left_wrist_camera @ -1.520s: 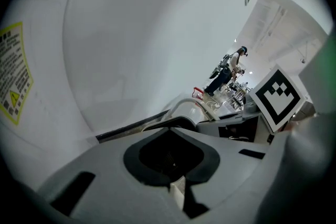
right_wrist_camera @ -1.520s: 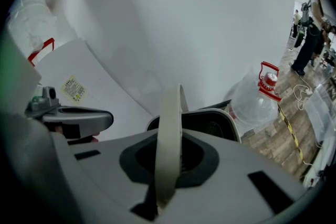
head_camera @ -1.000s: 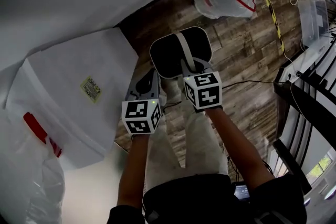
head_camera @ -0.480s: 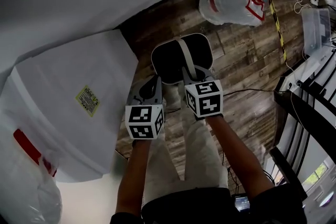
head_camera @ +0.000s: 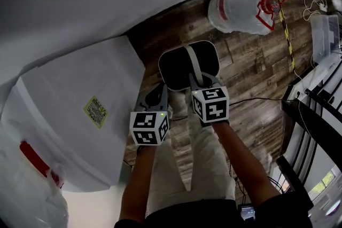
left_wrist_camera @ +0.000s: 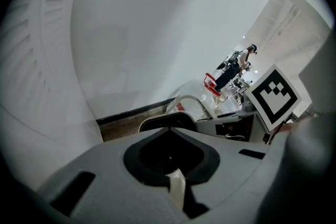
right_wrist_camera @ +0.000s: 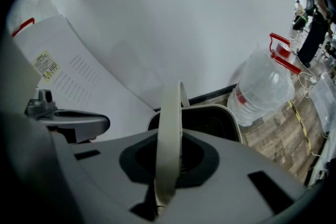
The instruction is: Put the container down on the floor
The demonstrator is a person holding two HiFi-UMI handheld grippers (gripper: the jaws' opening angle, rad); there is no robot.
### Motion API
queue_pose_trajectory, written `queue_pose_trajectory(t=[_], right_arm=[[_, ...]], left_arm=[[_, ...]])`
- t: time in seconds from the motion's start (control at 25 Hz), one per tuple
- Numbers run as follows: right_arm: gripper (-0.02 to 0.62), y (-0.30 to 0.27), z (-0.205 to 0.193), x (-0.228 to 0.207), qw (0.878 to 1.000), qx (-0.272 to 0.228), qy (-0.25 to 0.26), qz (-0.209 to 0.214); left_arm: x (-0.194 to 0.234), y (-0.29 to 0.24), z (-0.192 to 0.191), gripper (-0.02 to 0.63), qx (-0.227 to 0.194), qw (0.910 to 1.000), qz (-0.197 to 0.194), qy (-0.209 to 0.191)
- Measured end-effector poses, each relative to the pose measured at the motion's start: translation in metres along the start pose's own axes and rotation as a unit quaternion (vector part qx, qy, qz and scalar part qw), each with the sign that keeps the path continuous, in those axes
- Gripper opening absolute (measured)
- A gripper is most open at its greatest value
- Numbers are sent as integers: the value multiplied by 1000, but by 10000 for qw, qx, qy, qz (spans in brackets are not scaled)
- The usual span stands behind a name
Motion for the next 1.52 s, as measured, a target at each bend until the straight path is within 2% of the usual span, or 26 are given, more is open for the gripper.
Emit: queue_pose_trajectory(t=[0.24,0.48,1.04,1.52], right_arm=[[34,-8,5,-3,9999,25,139,-1],[34,-16,10,-9,9999,-9,123,-6],[34,-50,17,-20,9998,35,195,-57],[34,-93,33,-32,9989,104,456,-6]], left_arm=[[1,-16,5,17,-84,9993,-320,168],[6,-32,7,17,-65,9992,-382,113],[21,-56,1,17,-30,9993,-291,254],[41,-99,-3,17,-70,9994,-112,310]])
Point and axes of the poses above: the fingertips, and each gripper's own axes: y backward along the fingers, x to its left, z out of its top, the point moved 6 cm from there along y, backward along the fingers, and after that the axes turned 4 degrees about x, right-handed, at the moved point
